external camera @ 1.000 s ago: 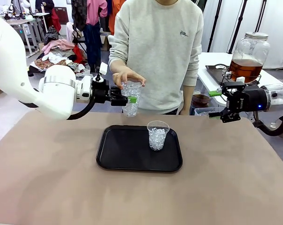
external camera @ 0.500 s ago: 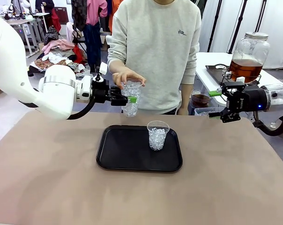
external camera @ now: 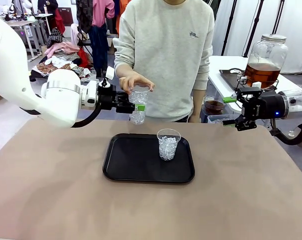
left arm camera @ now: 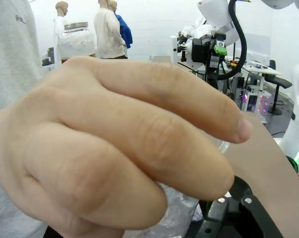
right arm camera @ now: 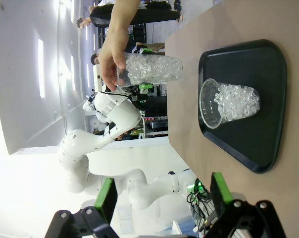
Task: Pour the drink into the iced cup.
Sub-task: Open the gripper to release the iced cup you were holding.
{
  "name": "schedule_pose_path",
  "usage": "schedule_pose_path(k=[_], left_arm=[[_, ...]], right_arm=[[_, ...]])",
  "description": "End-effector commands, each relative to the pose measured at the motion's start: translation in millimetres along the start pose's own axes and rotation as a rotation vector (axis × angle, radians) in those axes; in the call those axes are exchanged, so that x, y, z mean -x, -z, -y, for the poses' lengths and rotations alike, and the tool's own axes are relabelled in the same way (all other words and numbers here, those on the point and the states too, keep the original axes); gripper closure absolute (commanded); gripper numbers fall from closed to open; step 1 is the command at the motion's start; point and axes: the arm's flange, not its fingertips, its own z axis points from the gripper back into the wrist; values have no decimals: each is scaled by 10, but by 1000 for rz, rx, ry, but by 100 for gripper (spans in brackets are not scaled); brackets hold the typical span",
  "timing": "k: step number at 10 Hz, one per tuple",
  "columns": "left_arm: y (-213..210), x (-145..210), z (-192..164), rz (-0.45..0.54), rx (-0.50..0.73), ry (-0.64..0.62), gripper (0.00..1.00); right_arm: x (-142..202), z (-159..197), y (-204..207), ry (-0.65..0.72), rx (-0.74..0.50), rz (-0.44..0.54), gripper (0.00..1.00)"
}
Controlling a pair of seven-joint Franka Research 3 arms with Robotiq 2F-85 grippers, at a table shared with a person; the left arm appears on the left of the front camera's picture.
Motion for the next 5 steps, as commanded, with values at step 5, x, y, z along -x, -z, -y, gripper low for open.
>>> schedule_pose_path(k=[5], left_arm=[[-338,-88,106,58,-19,-27,0]], right_arm=[[8,-6,-2,0,-4,2,0]])
